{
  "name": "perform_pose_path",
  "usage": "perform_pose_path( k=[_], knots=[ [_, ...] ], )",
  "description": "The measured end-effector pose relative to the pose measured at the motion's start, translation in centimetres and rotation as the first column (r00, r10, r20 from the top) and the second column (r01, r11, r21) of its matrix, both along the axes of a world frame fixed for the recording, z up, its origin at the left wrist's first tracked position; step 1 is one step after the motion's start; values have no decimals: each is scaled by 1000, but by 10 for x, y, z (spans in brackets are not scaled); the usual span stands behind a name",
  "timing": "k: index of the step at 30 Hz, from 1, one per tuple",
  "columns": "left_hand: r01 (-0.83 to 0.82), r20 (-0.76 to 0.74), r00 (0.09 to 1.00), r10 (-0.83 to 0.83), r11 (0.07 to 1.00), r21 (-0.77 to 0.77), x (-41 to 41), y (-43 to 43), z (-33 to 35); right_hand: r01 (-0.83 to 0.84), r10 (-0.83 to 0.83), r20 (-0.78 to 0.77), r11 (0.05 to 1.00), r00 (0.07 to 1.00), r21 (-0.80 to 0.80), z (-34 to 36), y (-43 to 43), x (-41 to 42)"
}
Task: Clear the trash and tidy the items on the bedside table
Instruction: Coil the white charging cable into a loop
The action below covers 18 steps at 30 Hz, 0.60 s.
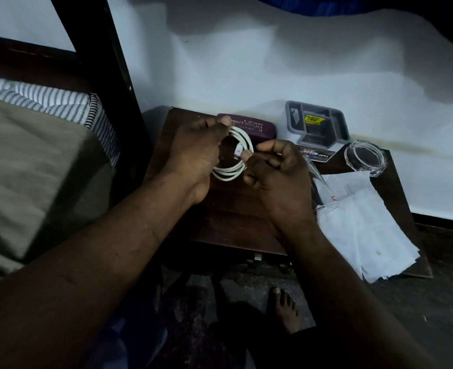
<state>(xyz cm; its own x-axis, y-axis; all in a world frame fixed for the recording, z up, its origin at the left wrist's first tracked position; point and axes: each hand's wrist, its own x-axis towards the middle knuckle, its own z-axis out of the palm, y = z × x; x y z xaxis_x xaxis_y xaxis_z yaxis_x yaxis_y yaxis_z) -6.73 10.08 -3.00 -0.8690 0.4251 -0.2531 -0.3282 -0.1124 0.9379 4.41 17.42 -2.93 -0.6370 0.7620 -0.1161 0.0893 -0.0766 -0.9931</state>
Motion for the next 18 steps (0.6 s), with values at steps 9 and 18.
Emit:
perform_pose_path(
  k=[9, 18],
  knots=[
    [-49, -54, 998, 46, 997, -61, 4, 3, 0, -80, 0, 198, 914, 980, 397, -3, -4, 4],
    [-141, -32, 990, 139, 985, -98, -6, 0, 3, -43, -40, 204, 921, 978, 386, -8, 1, 5]
  ],
)
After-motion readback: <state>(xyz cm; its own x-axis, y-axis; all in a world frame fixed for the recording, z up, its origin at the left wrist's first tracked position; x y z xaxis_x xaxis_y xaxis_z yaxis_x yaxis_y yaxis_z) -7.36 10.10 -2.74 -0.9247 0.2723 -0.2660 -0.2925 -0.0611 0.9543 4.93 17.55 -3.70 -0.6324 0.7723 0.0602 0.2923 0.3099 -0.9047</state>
